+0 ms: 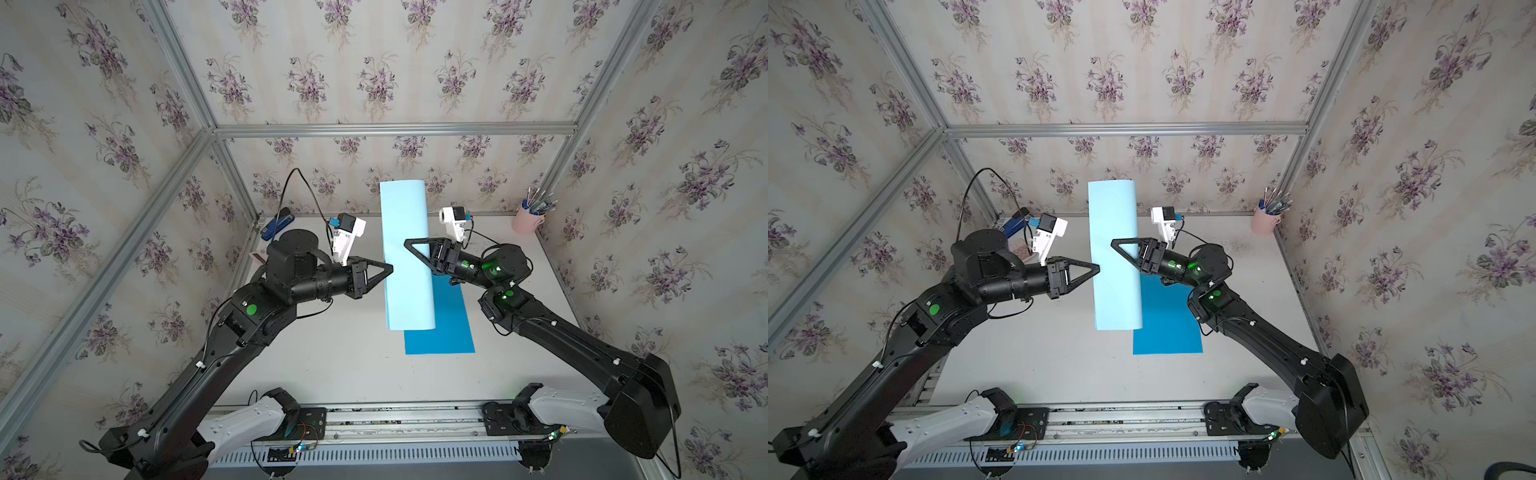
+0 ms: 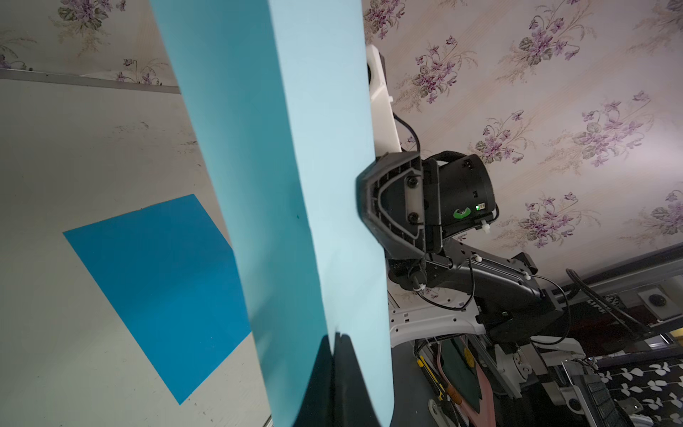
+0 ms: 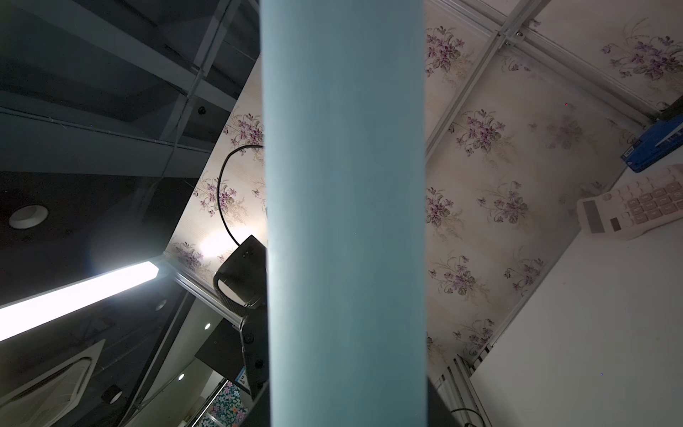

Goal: Fold the rectangular paper in half along the long edge
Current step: Fold the paper.

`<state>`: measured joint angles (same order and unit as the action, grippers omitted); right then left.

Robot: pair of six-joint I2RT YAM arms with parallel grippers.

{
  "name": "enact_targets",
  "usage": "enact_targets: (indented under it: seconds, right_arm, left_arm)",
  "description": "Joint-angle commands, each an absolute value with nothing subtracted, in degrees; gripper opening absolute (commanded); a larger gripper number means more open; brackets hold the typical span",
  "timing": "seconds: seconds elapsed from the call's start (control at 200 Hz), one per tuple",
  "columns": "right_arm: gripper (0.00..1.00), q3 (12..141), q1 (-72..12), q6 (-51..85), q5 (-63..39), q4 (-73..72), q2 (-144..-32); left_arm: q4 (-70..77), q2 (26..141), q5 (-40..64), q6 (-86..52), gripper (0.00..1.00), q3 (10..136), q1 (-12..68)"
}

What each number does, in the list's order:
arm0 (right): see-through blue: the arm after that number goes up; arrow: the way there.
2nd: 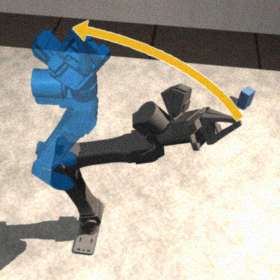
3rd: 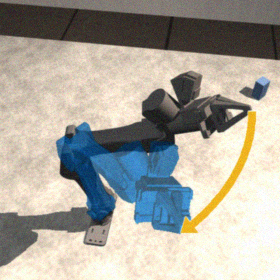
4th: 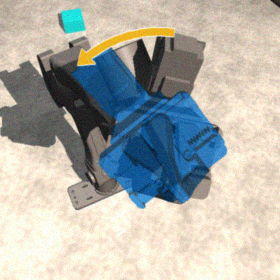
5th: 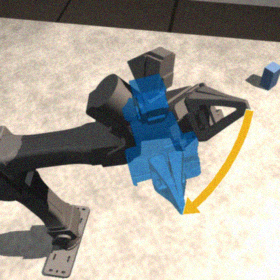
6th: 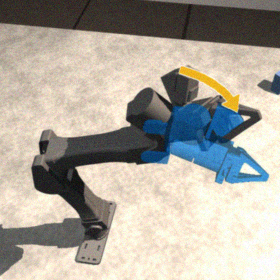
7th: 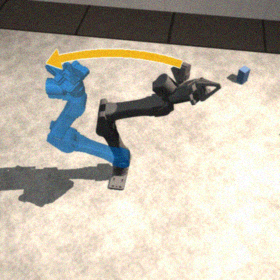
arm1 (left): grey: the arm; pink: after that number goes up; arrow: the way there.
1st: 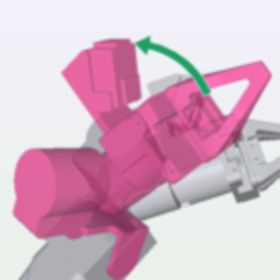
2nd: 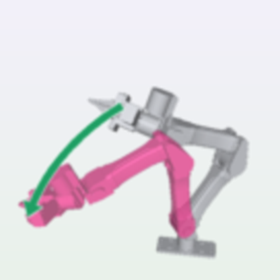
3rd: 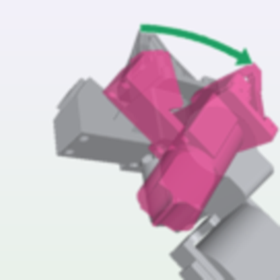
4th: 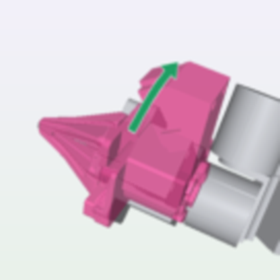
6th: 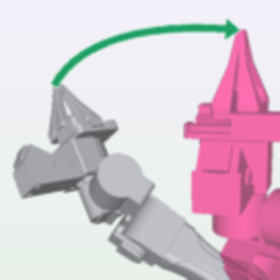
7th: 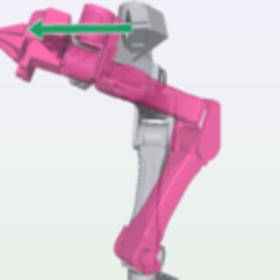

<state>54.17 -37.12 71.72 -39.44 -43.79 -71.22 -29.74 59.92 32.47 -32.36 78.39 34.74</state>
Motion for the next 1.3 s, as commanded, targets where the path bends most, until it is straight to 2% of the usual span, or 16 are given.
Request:
enact_targets:
  seconds: [0.0, 0.989, 1.294]
  right_arm:
    - [0.39, 55.1, -37.2, 69.1, -40.7, -40.8, -70.7]
    - [0.37, 50.8, -37.2, 69.9, -35.2, -46.5, -68.3]
    - [0.41, 51.3, -38.0, 70.2, -34.4, -47.8, -69.5]
  left_arm:
    - [-28.7, 59.9, 32.0, -31.4, 0.00, 78.8, 34.7]
    - [-27.6, 60.5, 32.5, -32.3, 0.00, 77.6, 34.7]
    - [-26.9, 60.6, 32.8, -32.8, 0.00, 77.2, 34.8]
